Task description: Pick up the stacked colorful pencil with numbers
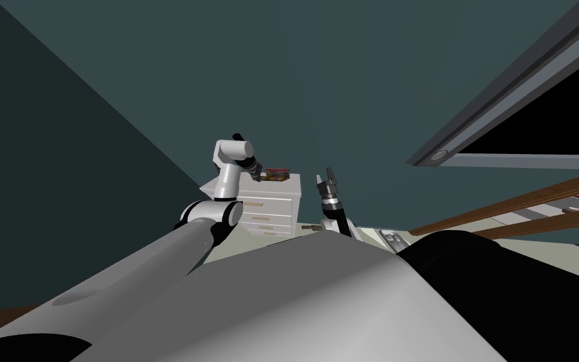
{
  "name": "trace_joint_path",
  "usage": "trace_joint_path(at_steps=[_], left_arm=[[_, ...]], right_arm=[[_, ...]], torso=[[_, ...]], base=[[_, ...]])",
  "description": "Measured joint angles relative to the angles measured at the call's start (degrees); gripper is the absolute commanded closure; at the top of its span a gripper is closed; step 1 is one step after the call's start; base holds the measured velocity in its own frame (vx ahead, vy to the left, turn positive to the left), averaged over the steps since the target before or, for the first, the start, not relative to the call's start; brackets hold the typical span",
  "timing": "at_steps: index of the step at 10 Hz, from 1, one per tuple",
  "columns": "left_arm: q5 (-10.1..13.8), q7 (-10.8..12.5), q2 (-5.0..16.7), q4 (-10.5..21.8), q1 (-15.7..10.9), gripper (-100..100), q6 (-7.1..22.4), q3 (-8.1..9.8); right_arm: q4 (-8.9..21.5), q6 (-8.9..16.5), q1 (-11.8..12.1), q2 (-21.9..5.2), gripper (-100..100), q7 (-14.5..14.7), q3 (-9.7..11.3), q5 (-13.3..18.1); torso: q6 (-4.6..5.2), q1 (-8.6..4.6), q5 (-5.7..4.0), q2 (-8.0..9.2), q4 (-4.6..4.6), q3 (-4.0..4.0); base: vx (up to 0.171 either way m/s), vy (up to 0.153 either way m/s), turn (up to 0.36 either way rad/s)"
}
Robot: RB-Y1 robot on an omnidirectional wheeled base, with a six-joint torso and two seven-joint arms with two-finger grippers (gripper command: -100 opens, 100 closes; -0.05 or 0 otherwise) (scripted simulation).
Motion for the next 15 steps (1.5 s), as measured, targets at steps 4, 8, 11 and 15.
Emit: trace_joint_path(at_steps=[4, 8, 11, 15], left_arm=[[0.17, -0.08, -0.33, 1.47, 0.39, -100, 0.4, -0.08], [-0.09, -0.34, -0.47, 2.81, 1.23, 100, -1.94, -0.33], [-0.09, -0.36, -0.46, 2.81, 1.21, 100, -1.95, -0.34], [0.19, -0.28, -0.24, 1.84, 0.48, 100, -0.33, -0.05]], right_arm=[[0.0, 0.0, -0.01, 0.01, 0, 0.0, 0.01, 0.0], [0.0, 0.0, -0.01, 0.01, 0, 0.0, 0.0, 0.0], [0.0, 0.0, -0.01, 0.01, 0, 0.0, 0.01, 0.0], [0.0, 0.0, -0.01, 0.0, 0, 0.0, 0.0, 0.0]], torso=[[0.01, -0.17, -0.04, 0.15, 0.03, 0.08], [0.02, -0.17, -0.04, 0.18, 0.05, 0.11], [0.01, -0.17, -0.04, 0.2, 0.05, 0.12], [-0.02, -0.12, -0.03, 0.31, 0.1, 0.2]], base=[[0.013, 0.002, -0.01], [0.007, -0.004, -0.005], [0.0, 0.0, 0.0], [-0.01, 0.006, 0.013]])
